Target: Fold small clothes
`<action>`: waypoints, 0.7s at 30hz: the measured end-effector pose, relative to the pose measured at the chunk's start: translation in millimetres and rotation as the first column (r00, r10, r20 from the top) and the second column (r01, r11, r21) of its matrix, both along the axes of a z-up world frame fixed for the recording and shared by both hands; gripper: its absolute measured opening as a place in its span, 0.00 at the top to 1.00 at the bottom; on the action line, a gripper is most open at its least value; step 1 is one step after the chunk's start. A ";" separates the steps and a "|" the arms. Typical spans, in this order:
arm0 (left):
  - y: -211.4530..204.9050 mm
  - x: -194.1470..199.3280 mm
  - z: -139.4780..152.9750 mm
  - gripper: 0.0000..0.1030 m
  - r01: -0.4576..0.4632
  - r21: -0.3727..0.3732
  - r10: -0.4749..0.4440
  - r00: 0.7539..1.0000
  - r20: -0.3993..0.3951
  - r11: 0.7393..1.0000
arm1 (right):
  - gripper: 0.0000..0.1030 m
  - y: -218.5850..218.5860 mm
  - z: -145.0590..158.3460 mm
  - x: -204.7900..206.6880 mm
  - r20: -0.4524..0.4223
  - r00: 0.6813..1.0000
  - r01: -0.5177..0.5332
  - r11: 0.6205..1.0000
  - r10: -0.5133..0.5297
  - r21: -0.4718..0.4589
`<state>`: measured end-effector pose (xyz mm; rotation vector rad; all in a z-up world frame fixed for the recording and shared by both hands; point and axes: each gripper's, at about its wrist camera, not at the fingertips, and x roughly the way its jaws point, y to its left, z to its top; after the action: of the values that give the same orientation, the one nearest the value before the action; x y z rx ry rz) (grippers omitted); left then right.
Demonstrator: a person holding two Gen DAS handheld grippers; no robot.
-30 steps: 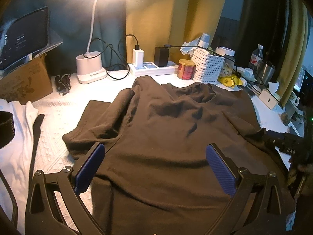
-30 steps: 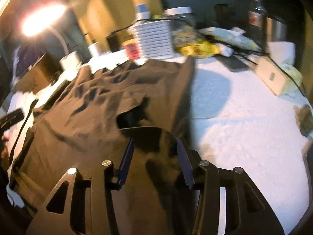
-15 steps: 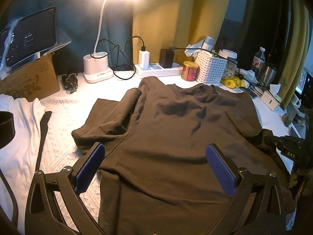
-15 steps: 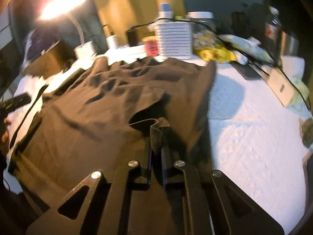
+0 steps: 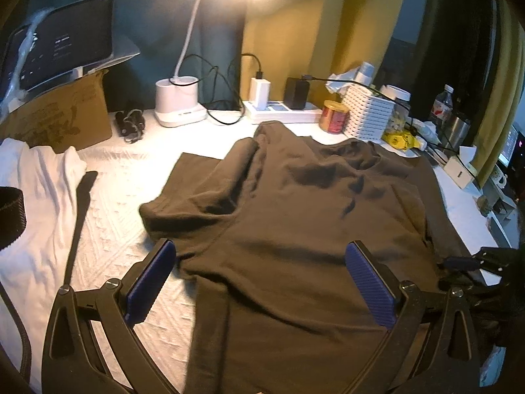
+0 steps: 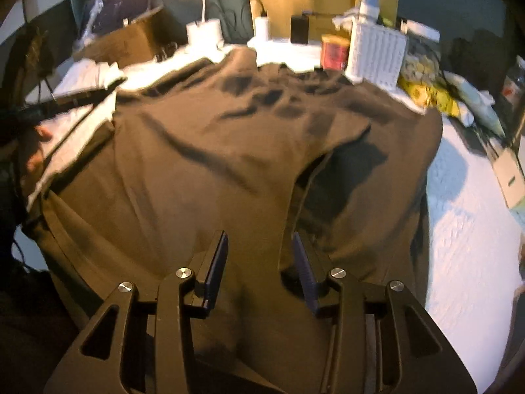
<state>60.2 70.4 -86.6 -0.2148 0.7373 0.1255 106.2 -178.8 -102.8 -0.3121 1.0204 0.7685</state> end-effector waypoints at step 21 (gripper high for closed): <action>86.1 36.8 -16.7 0.02 -0.059 0.023 0.060 0.998 -0.033 0.998 | 0.38 53.6 -30.6 116.1 -0.132 0.986 0.116 0.985 -0.100 0.125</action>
<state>97.0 156.5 -103.3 -0.2144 0.7628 0.1940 222.4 -125.2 -133.3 -0.0945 1.0896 0.7602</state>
